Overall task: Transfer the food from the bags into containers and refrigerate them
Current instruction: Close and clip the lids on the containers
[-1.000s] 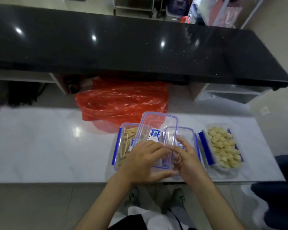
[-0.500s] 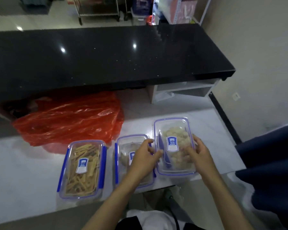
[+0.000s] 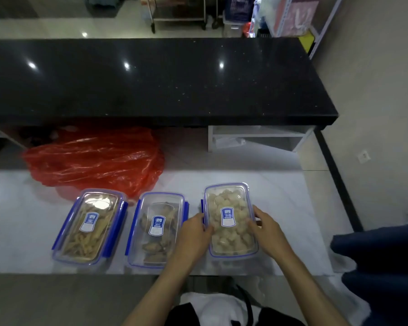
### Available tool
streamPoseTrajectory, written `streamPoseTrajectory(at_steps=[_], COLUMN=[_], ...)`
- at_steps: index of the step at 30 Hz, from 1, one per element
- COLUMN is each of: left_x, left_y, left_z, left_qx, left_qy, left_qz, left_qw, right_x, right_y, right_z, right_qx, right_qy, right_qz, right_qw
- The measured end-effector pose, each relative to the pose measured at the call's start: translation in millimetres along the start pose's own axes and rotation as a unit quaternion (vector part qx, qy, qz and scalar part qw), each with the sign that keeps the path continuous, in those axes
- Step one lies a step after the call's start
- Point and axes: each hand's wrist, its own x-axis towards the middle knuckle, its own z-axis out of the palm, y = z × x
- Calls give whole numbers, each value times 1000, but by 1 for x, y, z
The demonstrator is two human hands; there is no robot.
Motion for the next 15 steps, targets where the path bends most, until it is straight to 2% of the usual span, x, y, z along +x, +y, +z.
streamPoseTrajectory(at_steps=[10,15], left_x=[1,12], left_y=[2,-3], left_z=[18,30], left_qx=[-101,-159], left_qy=[61,85], left_qz=[-49,-64], left_qw=[992,982], right_x=[21,25], right_y=[16,23], right_z=[-14,-13], right_qx=[-26,-1], right_qy=[-22,7], right_qz=[28,24], right_qw=[999,1000])
